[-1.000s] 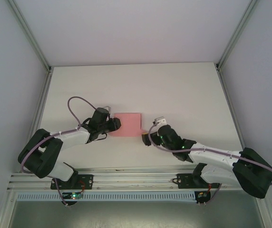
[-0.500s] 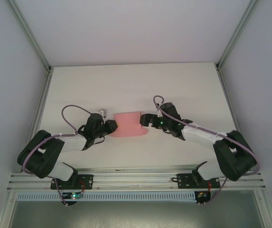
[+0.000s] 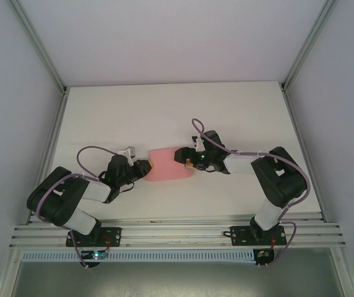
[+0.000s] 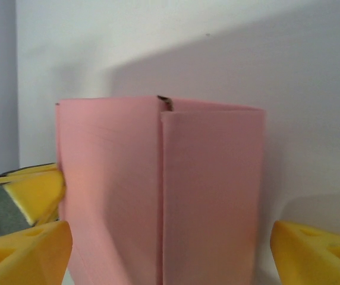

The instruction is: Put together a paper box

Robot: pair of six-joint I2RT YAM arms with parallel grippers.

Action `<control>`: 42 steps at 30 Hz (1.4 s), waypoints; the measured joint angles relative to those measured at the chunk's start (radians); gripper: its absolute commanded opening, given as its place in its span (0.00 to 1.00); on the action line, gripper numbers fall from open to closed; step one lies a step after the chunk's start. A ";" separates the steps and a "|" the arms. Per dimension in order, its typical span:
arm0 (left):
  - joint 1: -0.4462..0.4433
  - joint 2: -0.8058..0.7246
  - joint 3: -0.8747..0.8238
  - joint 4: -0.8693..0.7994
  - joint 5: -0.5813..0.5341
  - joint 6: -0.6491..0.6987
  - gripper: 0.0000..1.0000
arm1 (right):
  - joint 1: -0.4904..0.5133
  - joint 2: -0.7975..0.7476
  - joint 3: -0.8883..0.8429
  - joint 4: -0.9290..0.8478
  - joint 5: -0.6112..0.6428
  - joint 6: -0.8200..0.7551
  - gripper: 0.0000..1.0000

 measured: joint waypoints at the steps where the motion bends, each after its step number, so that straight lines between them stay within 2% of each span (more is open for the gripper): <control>1: 0.008 0.029 -0.006 0.050 0.013 -0.015 0.00 | -0.001 0.003 0.000 0.009 -0.011 0.005 0.83; 4: 0.028 0.121 -0.011 0.194 0.052 -0.053 0.00 | 0.003 0.008 0.000 0.043 -0.044 0.016 0.76; 9: 0.040 0.280 -0.003 0.420 0.120 -0.111 0.00 | 0.005 0.003 0.000 0.069 -0.072 0.024 0.52; 12: 0.045 0.319 0.009 0.467 0.142 -0.127 0.00 | -0.003 -0.018 0.000 0.073 -0.074 0.023 0.51; 13: 0.045 0.325 0.009 0.477 0.145 -0.127 0.09 | -0.003 -0.027 -0.001 0.073 -0.074 0.023 0.51; 15: 0.046 0.326 0.009 0.482 0.151 -0.124 0.42 | -0.009 -0.045 -0.003 0.074 -0.079 0.023 0.51; 17: 0.045 0.323 0.011 0.478 0.162 -0.118 0.66 | -0.014 -0.063 -0.011 0.074 -0.084 0.026 0.51; 18: 0.046 0.318 0.011 0.486 0.177 -0.114 0.90 | -0.016 -0.074 -0.015 0.074 -0.084 0.027 0.51; 19: 0.045 0.298 0.015 0.482 0.187 -0.106 1.00 | -0.016 -0.084 -0.021 0.074 -0.085 0.029 0.51; 23: 0.043 0.195 0.032 0.404 0.192 -0.041 1.00 | -0.030 -0.121 -0.041 0.069 -0.087 0.048 0.51; 26: 0.024 0.036 0.074 0.167 0.138 0.085 1.00 | -0.046 -0.161 -0.064 0.056 -0.085 0.073 0.51; 28: -0.048 -0.102 0.154 -0.086 0.020 0.225 1.00 | -0.059 -0.191 -0.069 0.020 -0.081 0.092 0.50; 29: -0.117 -0.169 0.213 -0.220 -0.078 0.313 1.00 | -0.067 -0.208 -0.068 -0.004 -0.077 0.100 0.50; 31: -0.236 -0.265 0.293 -0.361 -0.194 0.459 1.00 | -0.080 -0.237 -0.066 -0.055 -0.069 0.113 0.48; 33: -0.312 -0.351 0.317 -0.430 -0.235 0.595 1.00 | -0.093 -0.262 -0.059 -0.107 -0.068 0.136 0.48; 36: -0.360 -0.404 0.315 -0.513 -0.277 0.772 1.00 | -0.114 -0.296 -0.055 -0.163 -0.073 0.184 0.48; 42: -0.529 -0.334 0.314 -0.613 -0.471 1.078 1.00 | -0.163 -0.375 -0.052 -0.243 -0.120 0.312 0.47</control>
